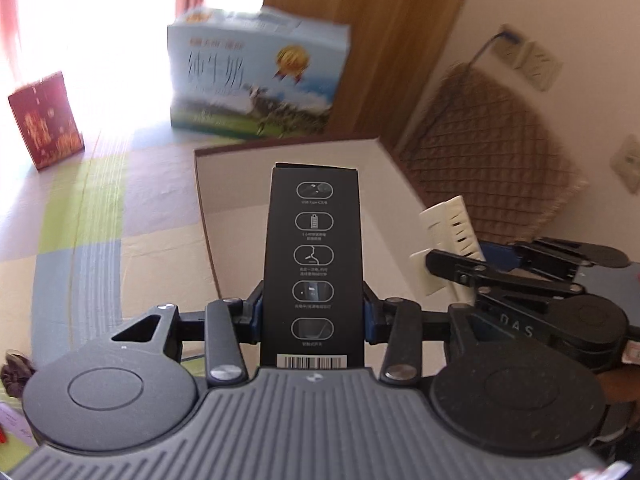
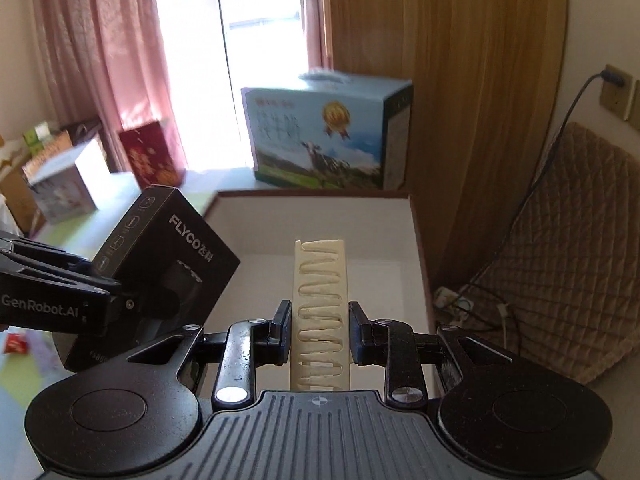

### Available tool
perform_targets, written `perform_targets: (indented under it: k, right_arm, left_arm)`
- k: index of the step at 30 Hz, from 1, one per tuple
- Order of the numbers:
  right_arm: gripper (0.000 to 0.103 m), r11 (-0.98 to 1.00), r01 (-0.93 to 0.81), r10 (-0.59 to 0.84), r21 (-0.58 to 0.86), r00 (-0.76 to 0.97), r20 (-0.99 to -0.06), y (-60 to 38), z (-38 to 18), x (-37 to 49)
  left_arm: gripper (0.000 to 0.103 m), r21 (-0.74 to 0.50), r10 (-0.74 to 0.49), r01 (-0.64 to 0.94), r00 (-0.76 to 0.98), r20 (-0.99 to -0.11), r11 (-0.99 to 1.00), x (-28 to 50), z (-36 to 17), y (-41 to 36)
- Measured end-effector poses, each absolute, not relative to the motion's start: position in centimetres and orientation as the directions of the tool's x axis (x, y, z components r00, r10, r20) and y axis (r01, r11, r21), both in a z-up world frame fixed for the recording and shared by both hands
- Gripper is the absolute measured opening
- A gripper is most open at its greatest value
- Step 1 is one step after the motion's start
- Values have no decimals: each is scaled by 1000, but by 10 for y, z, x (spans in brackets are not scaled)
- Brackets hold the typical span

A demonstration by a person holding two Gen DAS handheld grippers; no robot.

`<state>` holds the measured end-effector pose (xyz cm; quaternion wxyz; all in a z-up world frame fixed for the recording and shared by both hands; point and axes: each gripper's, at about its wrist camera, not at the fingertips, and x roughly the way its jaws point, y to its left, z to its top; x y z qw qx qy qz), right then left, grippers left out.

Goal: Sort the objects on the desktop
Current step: 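Carry both held items into the brown box and release them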

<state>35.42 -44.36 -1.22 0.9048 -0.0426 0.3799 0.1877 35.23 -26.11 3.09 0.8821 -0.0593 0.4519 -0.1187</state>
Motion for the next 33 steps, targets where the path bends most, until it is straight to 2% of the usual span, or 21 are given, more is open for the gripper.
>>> perform_targets:
  k: [9,15,21,27,29,31,33]
  right_arm:
    - [25,908,-416,300,56,552,-778,-437,-47,438]
    - [25,887,-461,293,31,508,-810,-426,-68,468]
    - [25,866,-500,306,19,498,-811,-425,-79,484]
    - [25,852,-523,329,32,486,-810,-426,-83,490]
    - [25,846,-531,337,34,484,-808,-425,-84,490]
    - [25,847,-531,339,22,509,-791,-425,-83,488]
    - [25,843,-536,352,27,514,-782,-426,-82,487]
  left_arm:
    - [38,-140,-125,5,491,-862,990,441,-19,-268]
    - [38,-87,-54,-51,456,-888,995,470,-47,-274]
    - [39,25,18,6,502,-864,1000,481,-55,-287]
    - [39,35,12,35,516,-856,999,488,-57,-286]
    - [40,32,8,38,515,-857,999,489,-56,-285]
    - [50,30,5,39,518,-856,999,488,-55,-284]
    - [54,27,4,37,521,-854,999,487,-53,-282]
